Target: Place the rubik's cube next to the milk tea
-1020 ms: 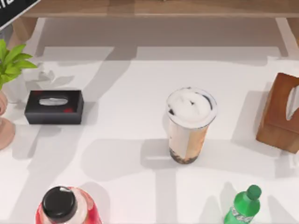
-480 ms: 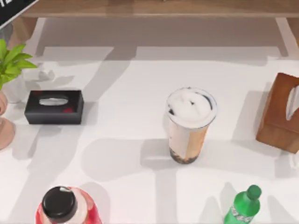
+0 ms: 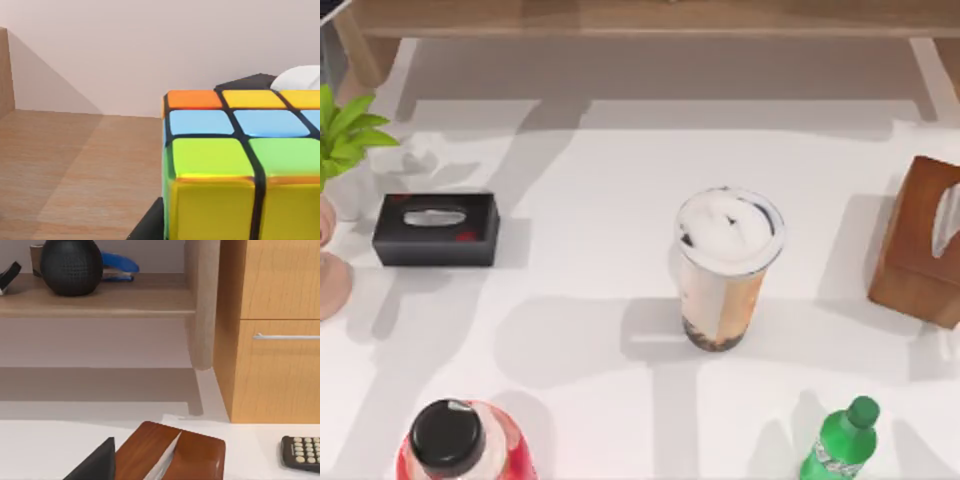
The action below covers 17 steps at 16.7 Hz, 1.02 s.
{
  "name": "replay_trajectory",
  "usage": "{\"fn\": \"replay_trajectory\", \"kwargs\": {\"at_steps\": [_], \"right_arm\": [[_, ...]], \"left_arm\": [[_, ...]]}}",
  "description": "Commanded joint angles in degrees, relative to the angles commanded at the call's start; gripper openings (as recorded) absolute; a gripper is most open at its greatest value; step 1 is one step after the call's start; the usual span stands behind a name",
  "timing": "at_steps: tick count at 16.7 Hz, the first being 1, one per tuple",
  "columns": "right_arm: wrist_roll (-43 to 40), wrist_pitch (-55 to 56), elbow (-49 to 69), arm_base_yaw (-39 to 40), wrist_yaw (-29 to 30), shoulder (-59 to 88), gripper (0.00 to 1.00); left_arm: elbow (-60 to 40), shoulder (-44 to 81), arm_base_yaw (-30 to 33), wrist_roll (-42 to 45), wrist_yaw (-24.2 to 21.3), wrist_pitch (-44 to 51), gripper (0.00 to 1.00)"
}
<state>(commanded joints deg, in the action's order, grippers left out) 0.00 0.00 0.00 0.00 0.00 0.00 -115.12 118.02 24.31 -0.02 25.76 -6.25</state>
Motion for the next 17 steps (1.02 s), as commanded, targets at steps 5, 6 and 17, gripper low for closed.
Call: {"fn": "replay_trajectory", "kwargs": {"at_steps": [5, 6, 17], "right_arm": [[0.00, 0.00, 0.00, 0.00, 0.00, 0.00, 1.00], [0.00, 0.00, 0.00, 0.00, 0.00, 0.00, 1.00], [0.00, 0.00, 0.00, 0.00, 0.00, 0.00, 1.00]], "left_arm": [[-1.26, -0.13, 3.65, 1.02, -0.45, 4.25, 0.00], [-1.26, -0.13, 3.65, 1.02, -0.45, 4.25, 0.00], [2.79, -14.07, 7.39, -3.18, -12.14, 28.31, 0.00]]}}
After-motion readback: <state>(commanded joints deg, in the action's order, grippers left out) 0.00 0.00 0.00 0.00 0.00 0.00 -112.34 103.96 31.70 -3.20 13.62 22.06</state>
